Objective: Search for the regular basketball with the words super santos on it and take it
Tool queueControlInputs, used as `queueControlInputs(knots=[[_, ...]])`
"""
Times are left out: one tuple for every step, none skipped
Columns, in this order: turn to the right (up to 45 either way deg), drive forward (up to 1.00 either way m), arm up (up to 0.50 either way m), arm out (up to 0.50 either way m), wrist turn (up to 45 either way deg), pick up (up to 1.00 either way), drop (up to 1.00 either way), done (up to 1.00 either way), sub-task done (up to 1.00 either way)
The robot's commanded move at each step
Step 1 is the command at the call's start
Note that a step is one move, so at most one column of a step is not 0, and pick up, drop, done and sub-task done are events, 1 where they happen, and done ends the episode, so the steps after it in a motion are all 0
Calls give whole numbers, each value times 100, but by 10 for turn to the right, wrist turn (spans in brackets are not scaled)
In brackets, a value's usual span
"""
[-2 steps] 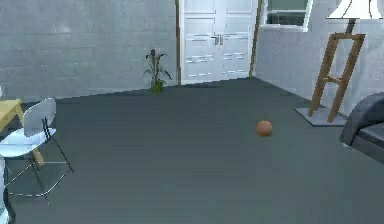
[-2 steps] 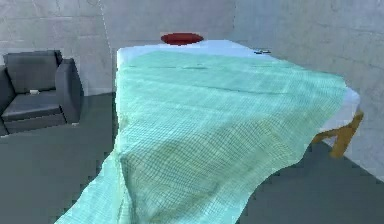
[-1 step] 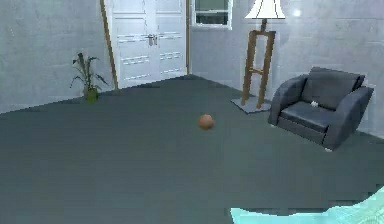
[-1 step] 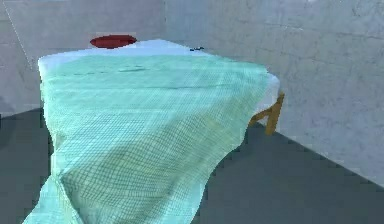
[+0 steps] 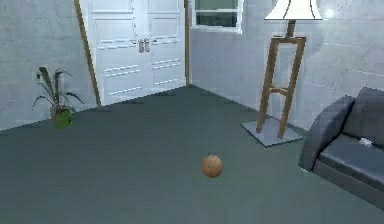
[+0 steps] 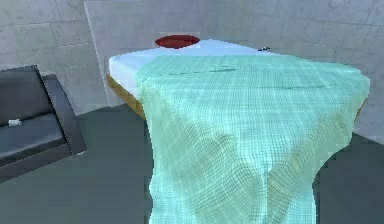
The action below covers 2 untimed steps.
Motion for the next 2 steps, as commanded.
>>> queueControlInputs(knots=[[-120,0,0,0,0,0,0,0,0],[0,80,0,0,0,0,0,0,0]])
